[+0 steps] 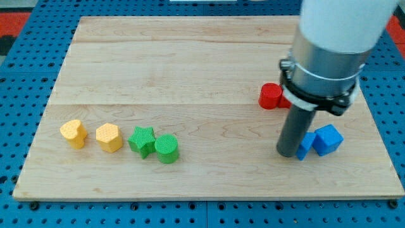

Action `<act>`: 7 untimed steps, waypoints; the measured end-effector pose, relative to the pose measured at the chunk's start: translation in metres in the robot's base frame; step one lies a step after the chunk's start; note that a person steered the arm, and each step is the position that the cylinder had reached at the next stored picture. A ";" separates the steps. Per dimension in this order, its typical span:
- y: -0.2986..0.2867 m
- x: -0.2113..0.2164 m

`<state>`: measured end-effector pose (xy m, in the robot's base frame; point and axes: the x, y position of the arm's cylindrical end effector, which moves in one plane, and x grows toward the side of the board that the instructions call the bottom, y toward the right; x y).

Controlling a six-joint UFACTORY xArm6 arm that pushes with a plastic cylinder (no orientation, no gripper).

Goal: Push the red star slightly up and left

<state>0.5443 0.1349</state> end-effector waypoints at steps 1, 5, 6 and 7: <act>-0.058 0.046; -0.350 0.065; -0.362 0.065; -0.357 0.065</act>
<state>0.6090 -0.2222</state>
